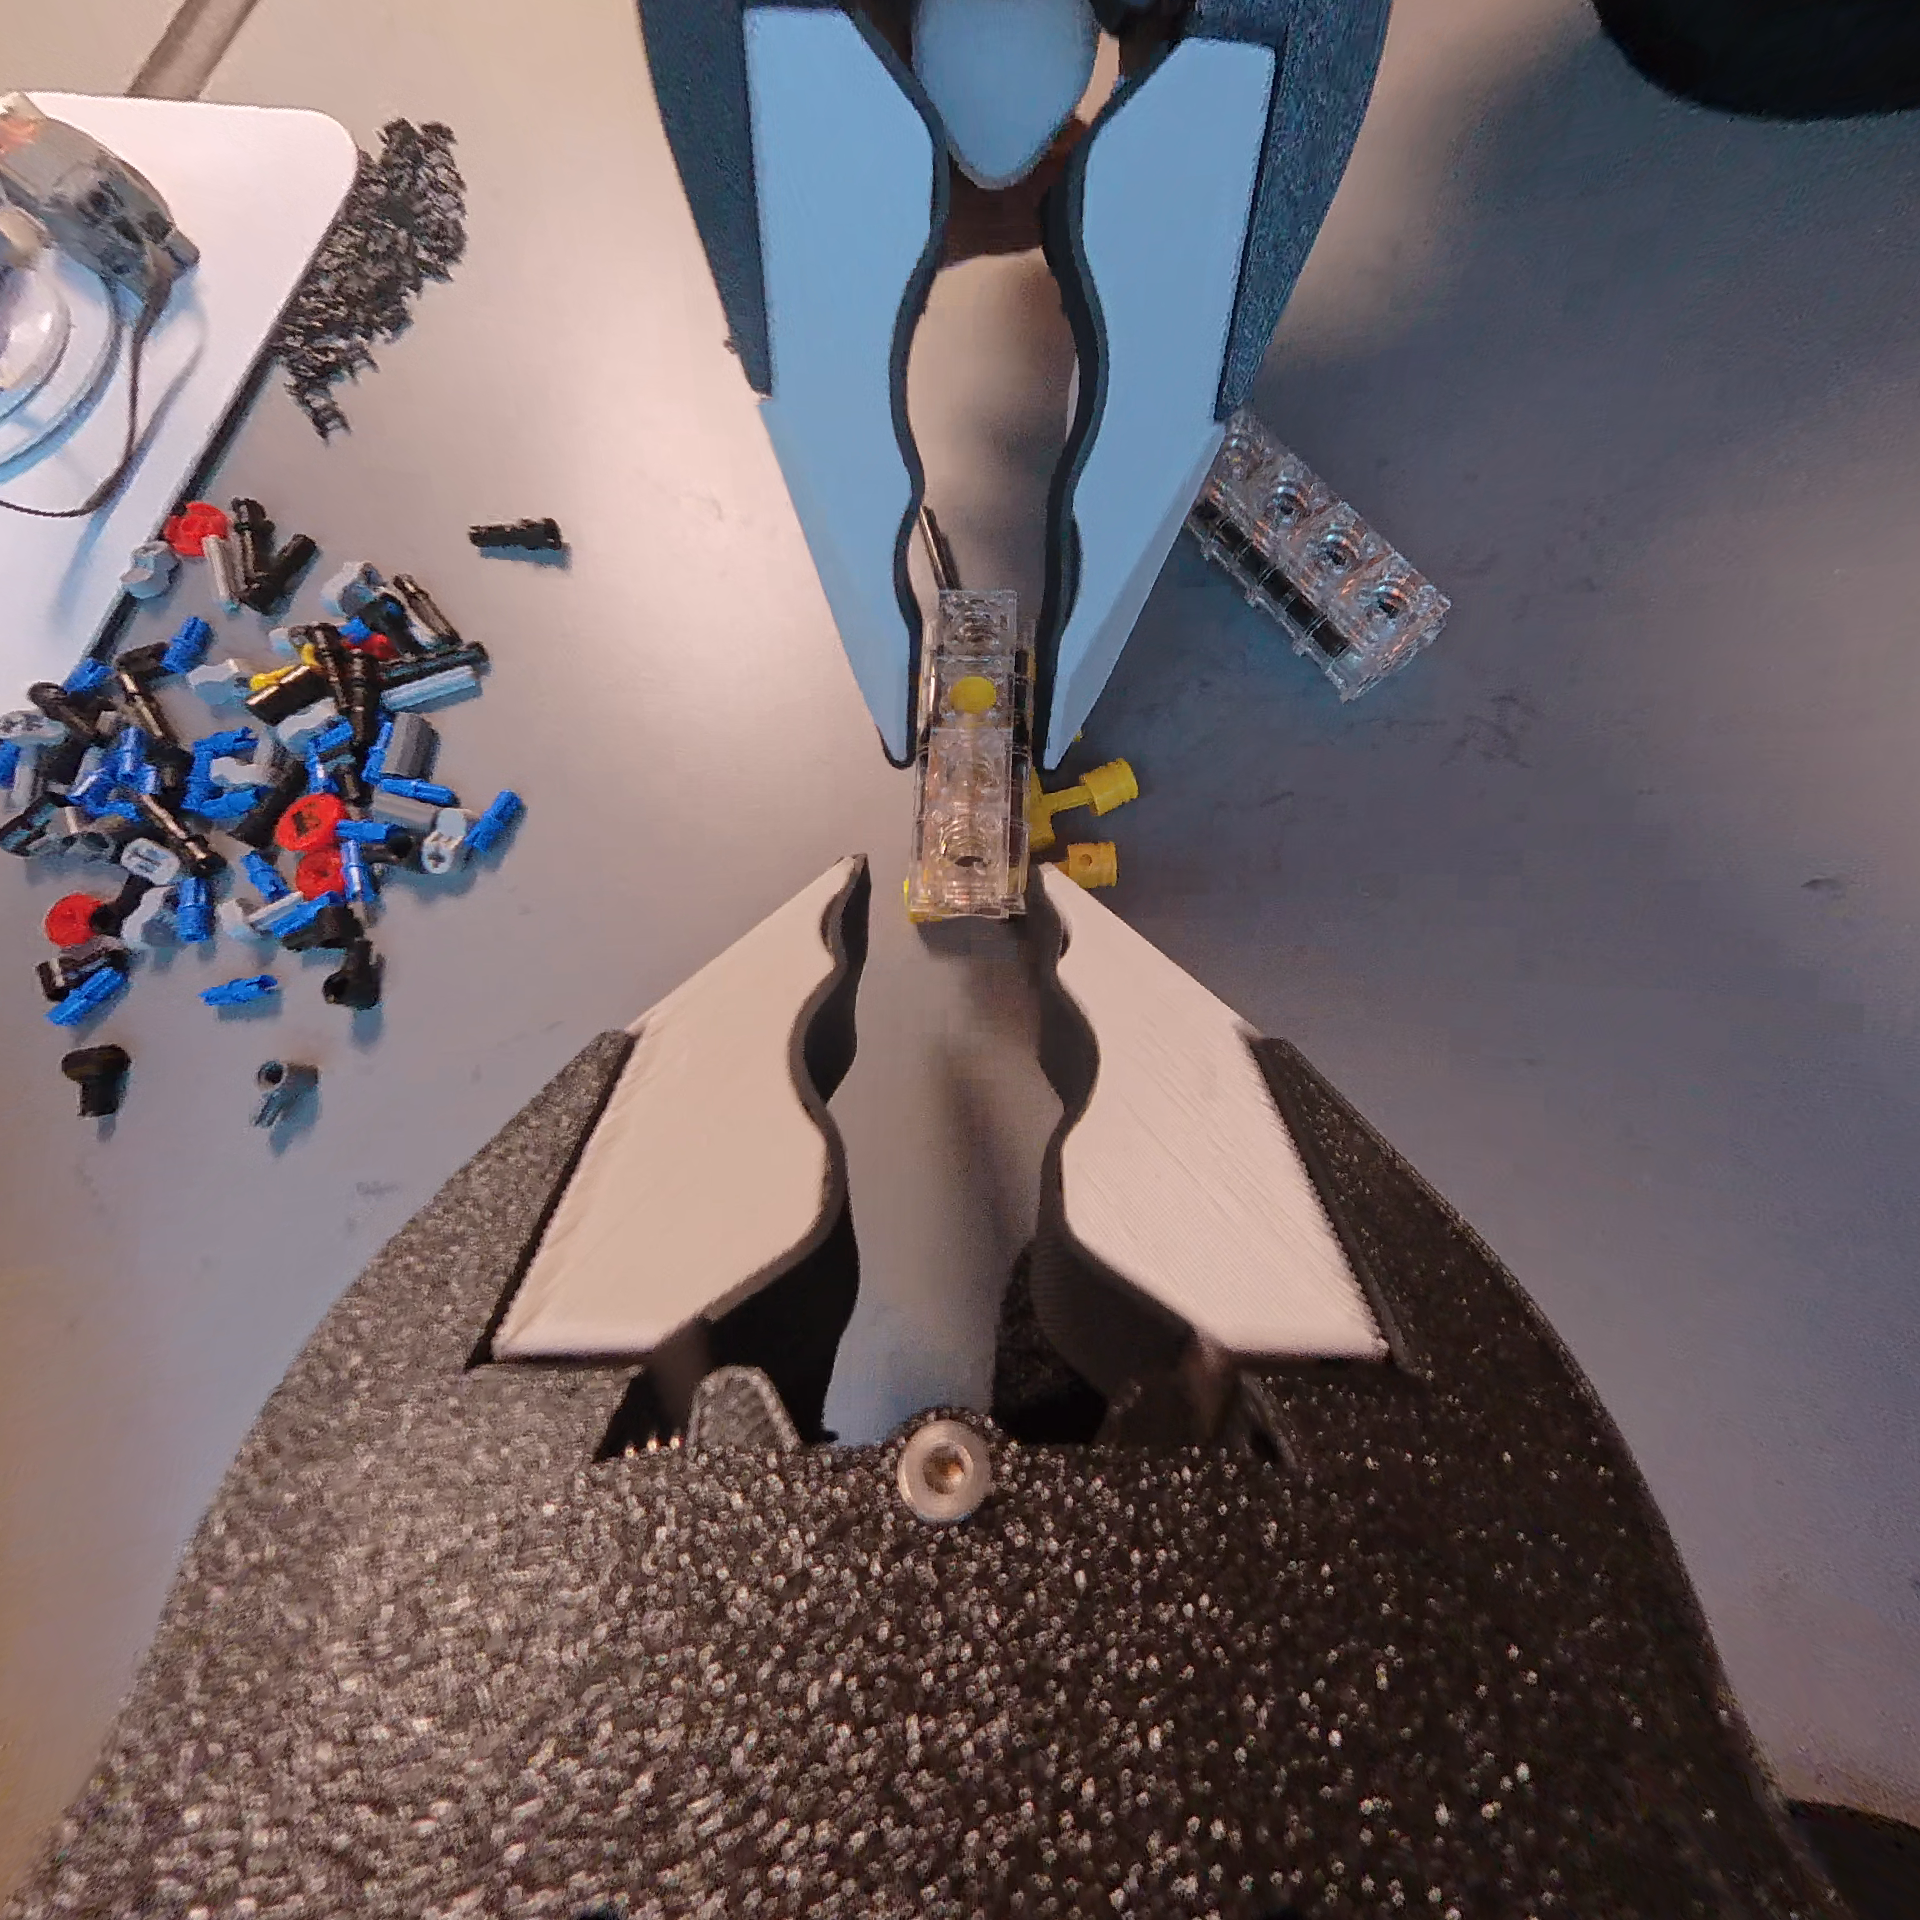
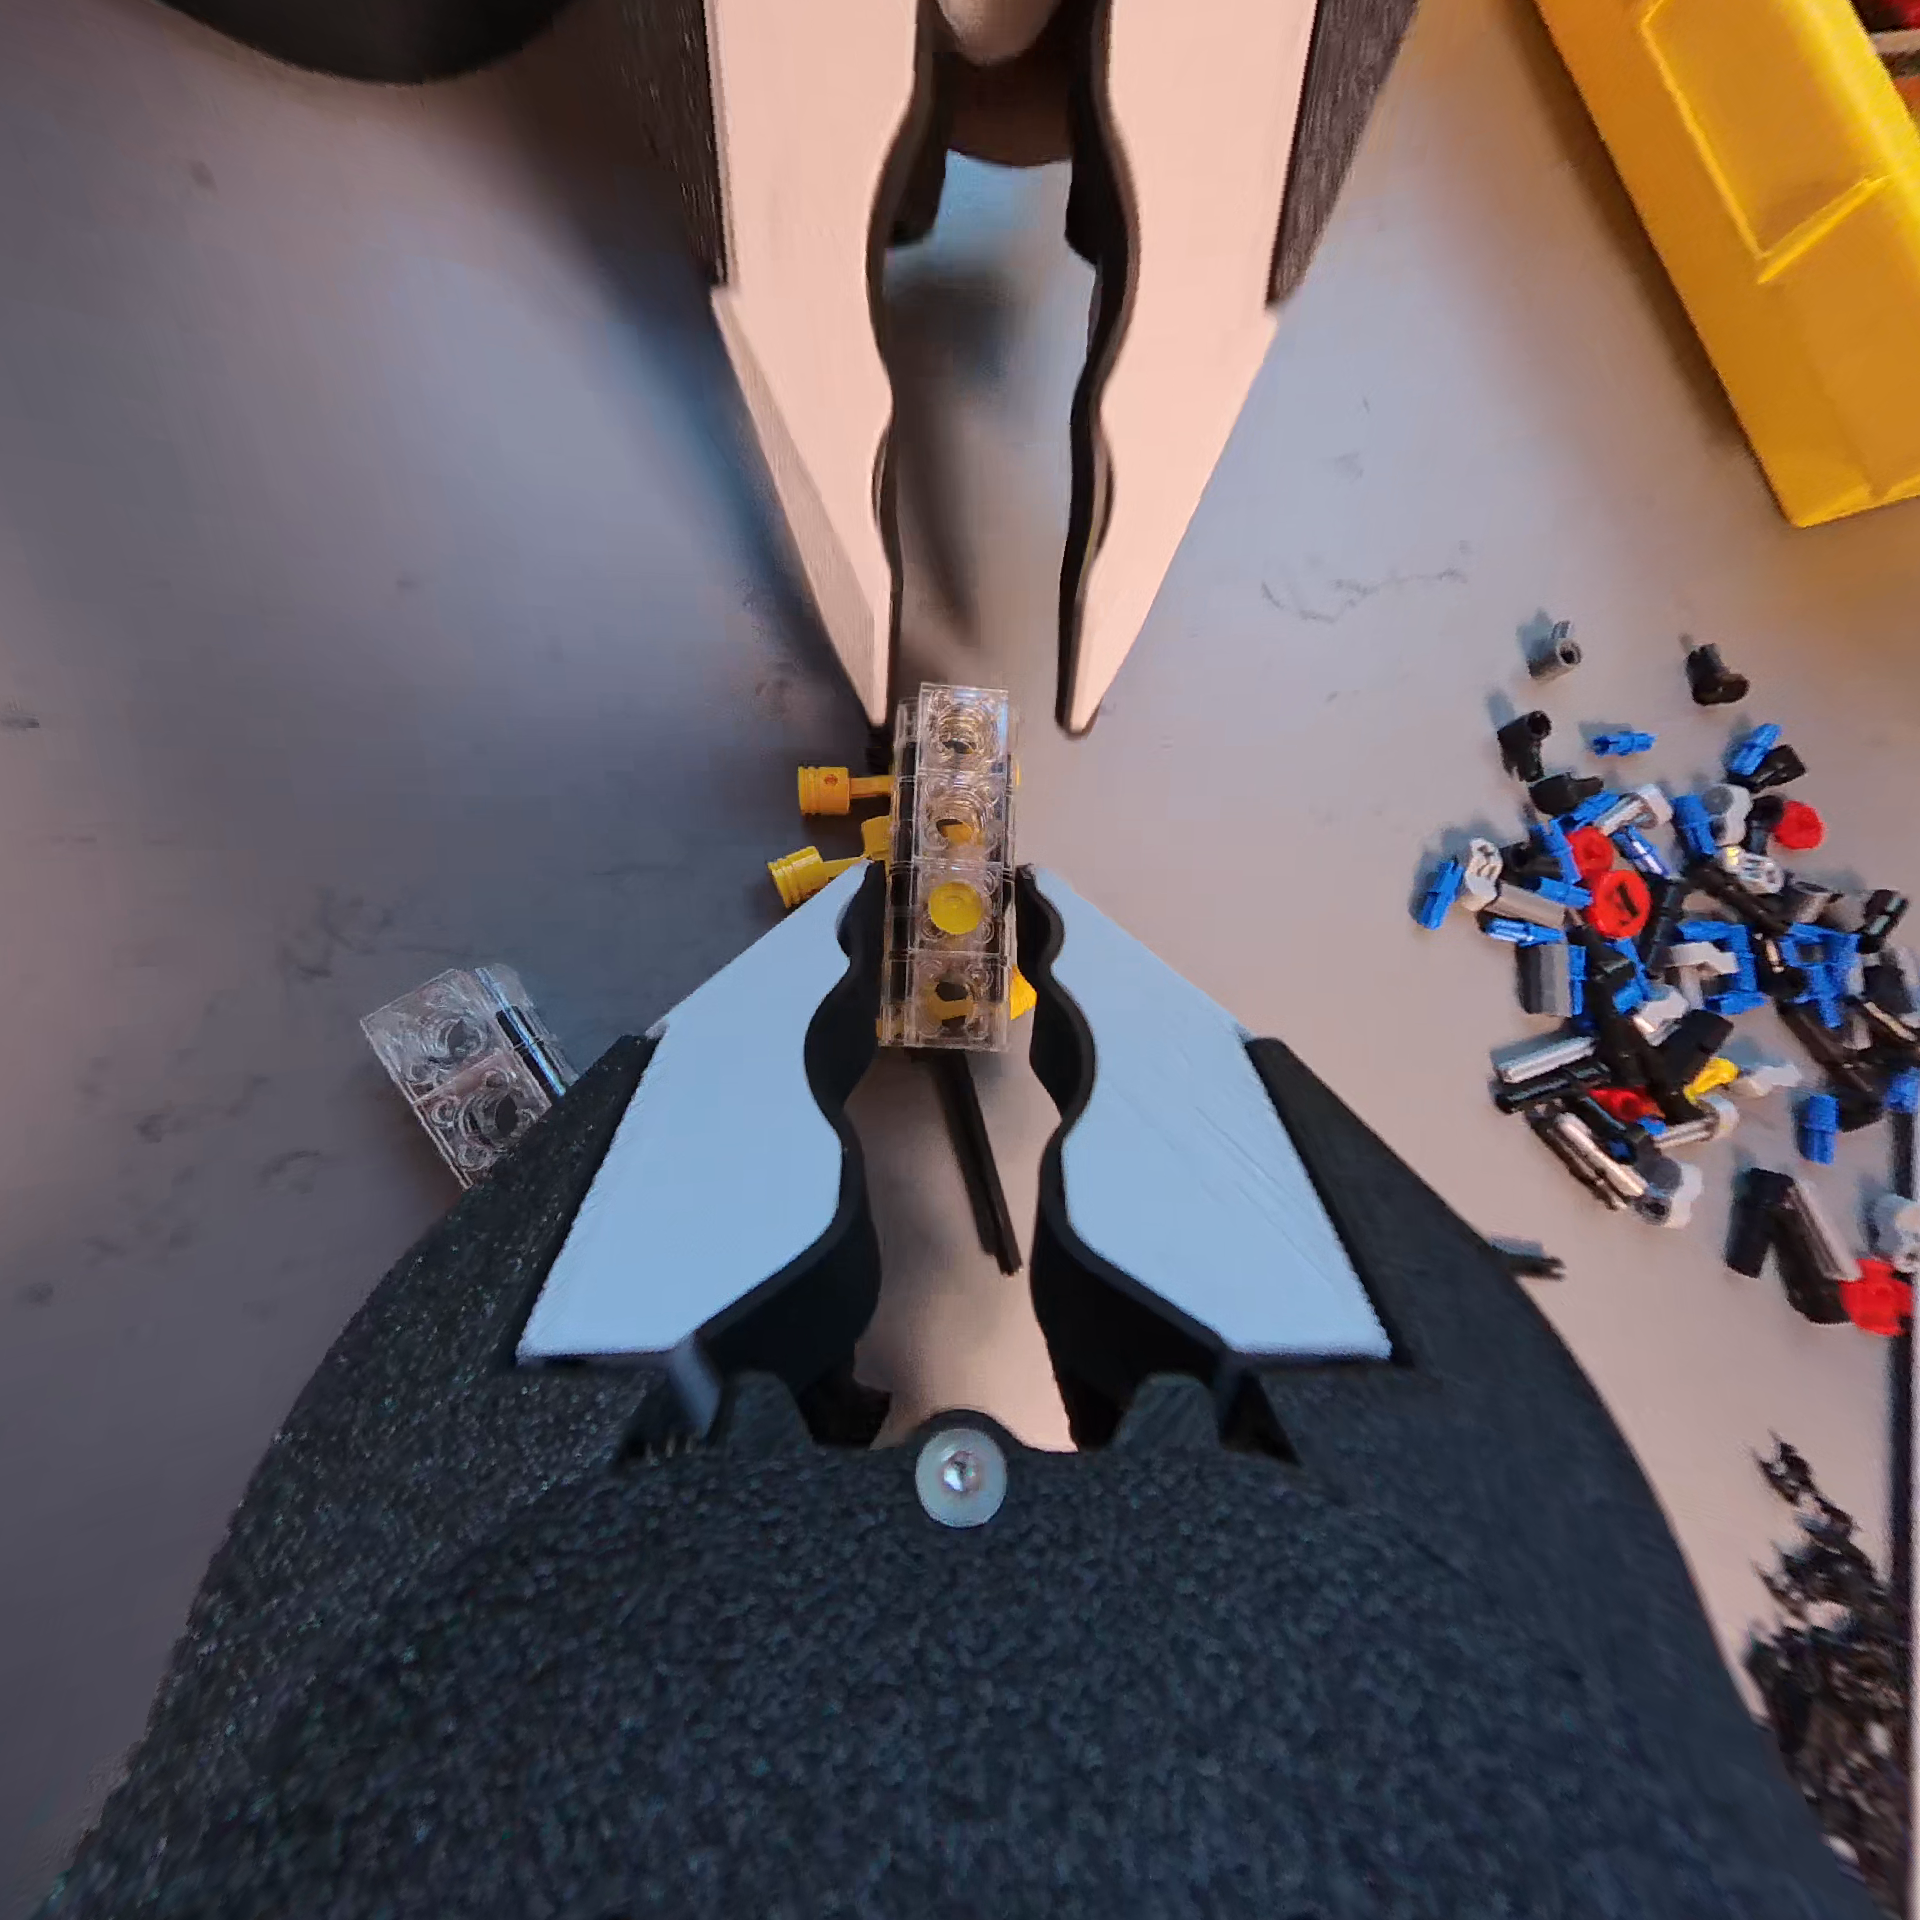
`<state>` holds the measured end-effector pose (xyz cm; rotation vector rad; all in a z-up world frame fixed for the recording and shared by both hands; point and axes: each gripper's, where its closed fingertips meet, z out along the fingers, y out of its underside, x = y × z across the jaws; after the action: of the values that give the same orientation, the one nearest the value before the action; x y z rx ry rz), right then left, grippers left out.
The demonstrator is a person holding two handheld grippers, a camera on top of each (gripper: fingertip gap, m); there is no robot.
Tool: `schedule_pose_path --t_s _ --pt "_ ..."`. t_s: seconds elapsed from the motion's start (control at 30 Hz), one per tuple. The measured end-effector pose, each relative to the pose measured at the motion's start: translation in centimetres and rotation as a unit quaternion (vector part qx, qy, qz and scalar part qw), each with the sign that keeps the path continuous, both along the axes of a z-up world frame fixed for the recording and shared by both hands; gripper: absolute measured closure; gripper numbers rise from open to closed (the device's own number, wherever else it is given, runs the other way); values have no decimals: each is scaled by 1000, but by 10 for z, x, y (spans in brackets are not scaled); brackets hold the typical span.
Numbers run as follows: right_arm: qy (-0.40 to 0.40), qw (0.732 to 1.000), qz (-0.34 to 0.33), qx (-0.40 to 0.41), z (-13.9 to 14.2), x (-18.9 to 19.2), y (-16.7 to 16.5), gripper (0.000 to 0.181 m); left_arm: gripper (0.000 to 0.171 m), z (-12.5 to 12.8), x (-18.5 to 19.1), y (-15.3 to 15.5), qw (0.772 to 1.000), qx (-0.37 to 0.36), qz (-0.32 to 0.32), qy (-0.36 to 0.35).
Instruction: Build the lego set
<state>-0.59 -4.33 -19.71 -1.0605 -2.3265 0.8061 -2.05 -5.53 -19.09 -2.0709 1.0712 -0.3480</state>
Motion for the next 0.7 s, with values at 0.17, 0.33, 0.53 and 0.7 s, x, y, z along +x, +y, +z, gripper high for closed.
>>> schedule_pose_path --t_s 0.17,0.33,0.53,0.7 --pt "-8 996 -45 -74 1 3 9 158 152 13 -4 -12 1000 7 6 -28" --pt "-40 981 -79 -174 2 6 14 158 153 -6 11 -18 1000 9 -1 9" --pt "-72 967 -95 -226 2 11 17 158 153 -17 3 -2 999 5 36 32" --pt "-85 959 -110 -246 2 19 14 158 158 -14 -6 7 997 21 62 33"
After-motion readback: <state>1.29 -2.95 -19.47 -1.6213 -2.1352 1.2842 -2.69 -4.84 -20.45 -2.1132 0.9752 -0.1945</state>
